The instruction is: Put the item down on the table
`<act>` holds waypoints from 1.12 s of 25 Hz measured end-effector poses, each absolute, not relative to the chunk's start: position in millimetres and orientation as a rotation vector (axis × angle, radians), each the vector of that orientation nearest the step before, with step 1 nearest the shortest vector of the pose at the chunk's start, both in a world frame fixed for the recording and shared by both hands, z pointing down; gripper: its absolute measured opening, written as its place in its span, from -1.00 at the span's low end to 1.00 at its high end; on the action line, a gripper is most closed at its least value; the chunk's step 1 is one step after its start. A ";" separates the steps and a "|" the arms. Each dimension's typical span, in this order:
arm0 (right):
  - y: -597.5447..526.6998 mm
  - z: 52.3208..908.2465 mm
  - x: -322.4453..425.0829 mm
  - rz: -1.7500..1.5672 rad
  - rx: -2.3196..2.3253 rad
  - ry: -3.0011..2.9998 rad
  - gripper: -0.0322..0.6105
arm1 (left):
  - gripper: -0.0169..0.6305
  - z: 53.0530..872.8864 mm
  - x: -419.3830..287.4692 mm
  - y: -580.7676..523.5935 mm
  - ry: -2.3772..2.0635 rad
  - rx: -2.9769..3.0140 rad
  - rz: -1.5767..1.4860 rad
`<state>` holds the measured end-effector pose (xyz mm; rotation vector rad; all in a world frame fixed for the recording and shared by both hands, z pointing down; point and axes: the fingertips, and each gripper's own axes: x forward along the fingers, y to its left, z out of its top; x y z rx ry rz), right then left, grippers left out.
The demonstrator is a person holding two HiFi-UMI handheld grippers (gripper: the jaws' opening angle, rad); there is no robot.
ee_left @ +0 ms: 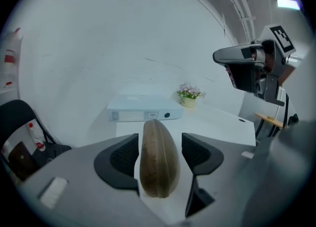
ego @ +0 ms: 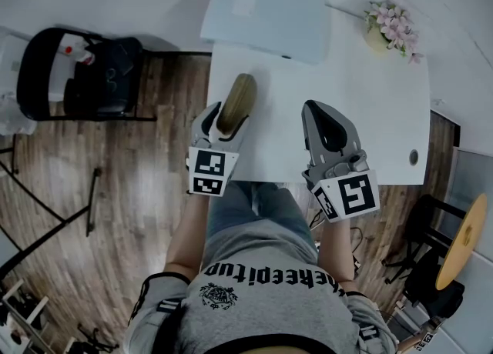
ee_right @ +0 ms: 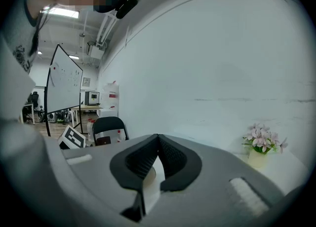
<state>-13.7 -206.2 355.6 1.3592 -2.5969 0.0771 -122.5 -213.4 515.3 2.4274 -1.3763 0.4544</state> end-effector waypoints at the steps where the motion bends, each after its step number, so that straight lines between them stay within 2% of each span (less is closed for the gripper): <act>1: -206.0 355.0 -13.7 0.076 1.355 -2.602 -0.90 | -0.07 511.4 -123.2 -213.2 -1.383 2.429 0.445; 3: -205.8 353.3 -13.7 0.072 1.345 -2.614 -0.90 | -0.16 503.3 -124.6 -213.2 -1.403 2.433 0.428; 12: -199.5 347.5 -15.0 0.057 1.283 -2.661 -0.90 | -0.83 470.0 -138.2 -207.0 -1.579 2.409 0.352; 14: -196.6 347.6 -13.7 0.056 1.269 -2.666 -0.90 | -0.90 463.9 -140.8 -204.5 -1.614 2.399 0.335; 28: -179.5 335.3 -2.0 0.013 1.204 -2.718 -0.90 | -0.90 415.8 -140.6 -180.0 -1.759 2.399 0.257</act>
